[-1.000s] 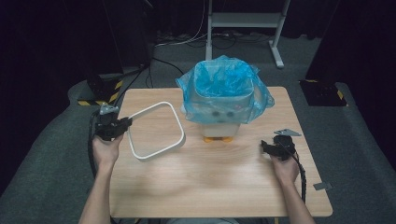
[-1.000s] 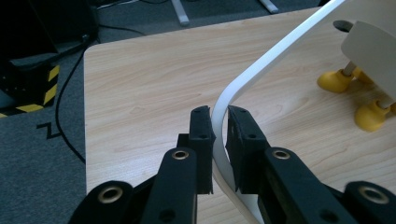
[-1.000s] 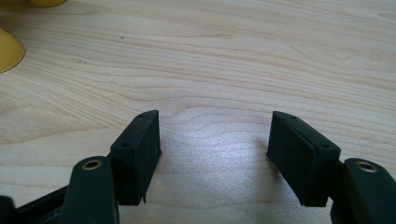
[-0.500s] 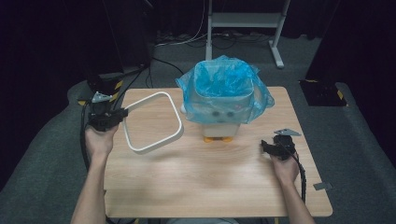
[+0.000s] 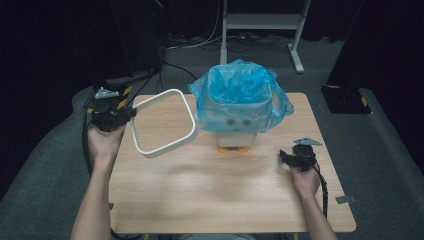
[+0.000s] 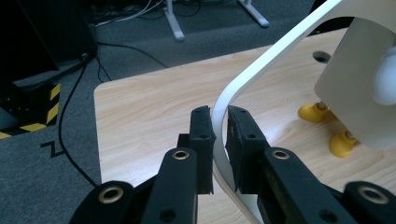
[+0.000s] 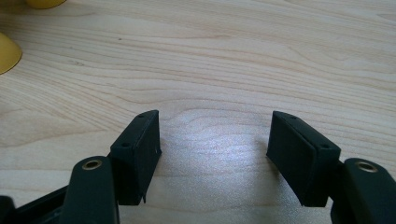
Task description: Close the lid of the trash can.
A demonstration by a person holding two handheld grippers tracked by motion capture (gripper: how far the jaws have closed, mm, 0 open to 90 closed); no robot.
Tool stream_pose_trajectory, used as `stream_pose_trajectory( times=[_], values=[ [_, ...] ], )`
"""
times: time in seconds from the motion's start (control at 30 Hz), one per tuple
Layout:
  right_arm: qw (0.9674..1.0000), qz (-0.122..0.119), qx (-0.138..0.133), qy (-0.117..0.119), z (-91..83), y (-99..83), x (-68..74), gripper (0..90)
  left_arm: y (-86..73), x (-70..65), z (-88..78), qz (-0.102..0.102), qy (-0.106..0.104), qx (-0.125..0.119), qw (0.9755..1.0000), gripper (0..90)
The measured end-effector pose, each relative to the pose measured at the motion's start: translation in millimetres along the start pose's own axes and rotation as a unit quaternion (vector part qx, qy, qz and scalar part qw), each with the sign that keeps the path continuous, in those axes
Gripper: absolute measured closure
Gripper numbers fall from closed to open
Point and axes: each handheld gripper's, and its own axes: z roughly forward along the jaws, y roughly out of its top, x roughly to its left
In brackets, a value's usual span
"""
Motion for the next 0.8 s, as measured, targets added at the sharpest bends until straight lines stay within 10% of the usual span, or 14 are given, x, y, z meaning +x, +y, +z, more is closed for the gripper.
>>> stream_pose_trajectory(
  times=[0.8],
  values=[
    [1.0, 0.0, 0.0, 0.0, 0.0, 0.0, 0.1, 34.2, 32.3, -9.5, -9.6, 0.015, -0.021, -0.004, 0.9997, 80.6]
  ],
)
